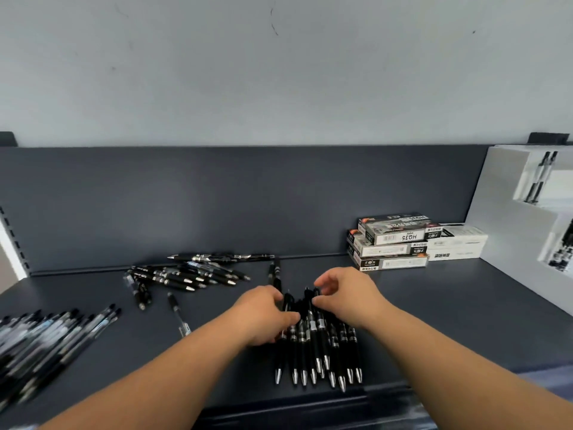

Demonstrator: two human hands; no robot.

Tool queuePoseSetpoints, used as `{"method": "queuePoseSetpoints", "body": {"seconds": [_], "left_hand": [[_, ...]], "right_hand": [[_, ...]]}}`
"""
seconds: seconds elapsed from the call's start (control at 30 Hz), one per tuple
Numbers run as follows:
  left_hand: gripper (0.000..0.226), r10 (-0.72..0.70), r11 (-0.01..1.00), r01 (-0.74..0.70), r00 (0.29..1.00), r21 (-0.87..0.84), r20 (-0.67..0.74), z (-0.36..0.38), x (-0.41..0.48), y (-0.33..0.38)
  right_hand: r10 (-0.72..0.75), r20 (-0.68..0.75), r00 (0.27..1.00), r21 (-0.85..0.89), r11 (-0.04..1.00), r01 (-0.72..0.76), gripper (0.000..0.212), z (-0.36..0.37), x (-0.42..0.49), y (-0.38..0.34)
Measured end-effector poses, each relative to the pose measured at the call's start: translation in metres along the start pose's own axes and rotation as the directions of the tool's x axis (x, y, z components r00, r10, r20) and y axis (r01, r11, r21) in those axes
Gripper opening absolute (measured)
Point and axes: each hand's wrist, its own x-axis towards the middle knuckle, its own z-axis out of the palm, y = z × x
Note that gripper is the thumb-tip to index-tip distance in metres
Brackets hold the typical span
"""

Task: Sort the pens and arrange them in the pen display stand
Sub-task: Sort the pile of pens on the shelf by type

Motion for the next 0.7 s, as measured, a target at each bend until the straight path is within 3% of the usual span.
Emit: {"method": "queuePoseSetpoints", "body": {"seconds": [0.13,0.3,0.57,0.7], "left_hand": [[0.059,0.025,0.999,-0.022,0.998,-0.047,0.053,0.008,-0.011,0.001],[0.060,0.012,0.997,-0.009,0.999,0.074,-0.041,0.007,-0.013,0.001],[0.042,0.003,1.000,-0.003,1.000,-0.010,-0.013,0.008,-0.010,-0.008],[0.026,0.016,0.997,-0.001,0.981,0.077,-0.193,-0.006,0.002,-0.016]], "right_hand": [[-0.078,0.004,0.997,-0.049,0.996,0.078,0.028,0.001,-0.002,0.000],[-0.137,-0.002,0.991,-0.054,0.989,0.137,0.030,0.001,0.001,0.001],[-0.195,0.019,0.981,-0.012,0.981,0.196,0.024,0.008,0.024,-0.019],[-0.211,0.059,0.976,-0.026,0.977,0.213,0.020,0.014,0.038,-0.032]]}}
